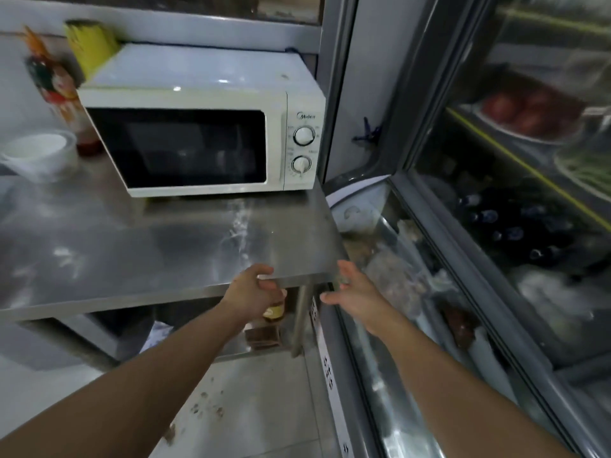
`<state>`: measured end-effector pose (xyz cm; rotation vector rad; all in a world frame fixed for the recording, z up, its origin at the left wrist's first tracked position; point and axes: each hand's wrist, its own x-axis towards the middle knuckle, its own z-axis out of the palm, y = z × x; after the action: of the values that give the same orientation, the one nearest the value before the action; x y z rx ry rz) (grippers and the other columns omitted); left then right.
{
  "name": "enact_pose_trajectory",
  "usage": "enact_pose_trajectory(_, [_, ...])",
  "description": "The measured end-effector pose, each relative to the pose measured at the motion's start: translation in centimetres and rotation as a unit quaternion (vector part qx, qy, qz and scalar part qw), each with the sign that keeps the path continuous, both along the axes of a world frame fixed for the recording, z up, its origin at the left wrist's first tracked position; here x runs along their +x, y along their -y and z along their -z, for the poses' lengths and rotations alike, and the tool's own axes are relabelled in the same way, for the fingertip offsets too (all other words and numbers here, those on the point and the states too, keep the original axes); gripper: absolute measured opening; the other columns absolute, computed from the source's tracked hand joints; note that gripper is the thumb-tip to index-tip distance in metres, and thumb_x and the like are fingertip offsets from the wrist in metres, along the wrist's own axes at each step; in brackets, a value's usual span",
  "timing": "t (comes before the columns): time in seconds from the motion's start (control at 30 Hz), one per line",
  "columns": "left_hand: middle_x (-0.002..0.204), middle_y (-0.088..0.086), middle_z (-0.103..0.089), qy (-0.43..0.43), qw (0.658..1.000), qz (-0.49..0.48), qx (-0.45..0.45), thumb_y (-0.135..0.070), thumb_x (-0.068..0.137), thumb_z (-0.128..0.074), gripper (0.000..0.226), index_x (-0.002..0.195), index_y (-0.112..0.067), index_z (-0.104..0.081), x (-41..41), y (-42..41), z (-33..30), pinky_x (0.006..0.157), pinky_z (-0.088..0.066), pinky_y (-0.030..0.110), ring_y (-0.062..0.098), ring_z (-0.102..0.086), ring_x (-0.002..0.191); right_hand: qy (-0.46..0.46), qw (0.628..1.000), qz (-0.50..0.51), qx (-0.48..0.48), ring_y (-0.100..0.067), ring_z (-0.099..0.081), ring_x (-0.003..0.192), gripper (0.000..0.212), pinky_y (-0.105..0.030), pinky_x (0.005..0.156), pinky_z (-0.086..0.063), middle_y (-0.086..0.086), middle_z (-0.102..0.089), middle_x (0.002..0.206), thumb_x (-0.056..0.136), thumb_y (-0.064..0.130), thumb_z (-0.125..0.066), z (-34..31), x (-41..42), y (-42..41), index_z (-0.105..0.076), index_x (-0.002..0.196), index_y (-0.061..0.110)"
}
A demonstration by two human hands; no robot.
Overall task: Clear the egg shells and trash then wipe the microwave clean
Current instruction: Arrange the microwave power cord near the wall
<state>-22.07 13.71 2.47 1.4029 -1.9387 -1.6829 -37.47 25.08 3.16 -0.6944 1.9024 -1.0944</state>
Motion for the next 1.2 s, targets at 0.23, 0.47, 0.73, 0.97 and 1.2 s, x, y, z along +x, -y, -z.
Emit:
enact_pose_trajectory(0.23, [0.087,0.007,-0.060,-0.022,0.999,-0.024,-0.038,-0.001,0.082,-0.066,0.043,0.121,-0.009,-0.049,-2.7,1.1,-6.5,0.064,-0.047,0.018,0.016,-0.058,0.078,-0.007,0.998,-0.022,-0.057,-0.003,-0.046,0.092,0.071,-0.013,0.064,-0.038,0.010,-0.041,0.110,0.082,-0.001,-0.066,-6.3,-3.7,0.5,-0.031,0.141,0.019])
enact_pose_trajectory(0.47, [0.084,0.001,-0.059,-0.042,0.995,-0.042,-0.083,-0.003,0.083,-0.066,0.046,0.123,-0.014,-0.049,-4.4,2.1,-11.6,0.058,-0.043,0.019,0.011,-0.055,0.074,-0.034,0.995,-0.035,-0.085,-0.013,-0.046,0.109,0.069,-0.026,0.084,-0.040,-0.001,-0.041,0.141,0.082,0.002,-0.067,-10.2,-6.3,1.6,-0.032,0.139,0.020])
enact_pose_trajectory(0.73, [0.083,-0.004,-0.058,-0.040,0.987,-0.050,-0.149,-0.010,0.080,-0.071,0.046,0.121,-0.013,-0.051,-6.0,5.7,-15.0,0.052,-0.039,0.018,0.009,-0.053,0.064,-0.052,0.993,-0.041,-0.099,-0.020,-0.038,0.131,0.082,-0.033,0.104,-0.038,-0.003,-0.032,0.149,0.079,0.008,-0.071,-13.0,-8.3,5.0,-0.026,0.146,0.024])
enact_pose_trajectory(0.97, [0.089,0.001,-0.058,-0.053,0.986,-0.026,-0.154,-0.007,0.079,-0.072,0.048,0.120,-0.015,-0.050,-7.7,11.6,-16.9,0.057,-0.046,0.015,0.018,-0.055,0.081,-0.054,0.991,-0.015,-0.125,-0.022,-0.042,0.128,0.084,-0.033,0.099,-0.041,-0.005,-0.033,0.148,0.076,0.006,-0.074,-14.9,-9.8,10.9,-0.028,0.145,0.023])
enact_pose_trajectory(1.2, [0.106,0.007,-0.064,-0.048,0.978,0.025,-0.199,-0.014,0.075,-0.075,0.053,0.122,-0.016,-0.051,-10.2,18.5,-18.7,0.093,-0.049,0.036,0.024,-0.064,0.097,-0.071,0.988,0.019,-0.139,-0.023,-0.038,0.133,0.085,-0.040,0.107,-0.038,-0.004,-0.033,0.149,0.077,0.003,-0.073,-16.7,-10.8,17.0,-0.027,0.146,0.022])
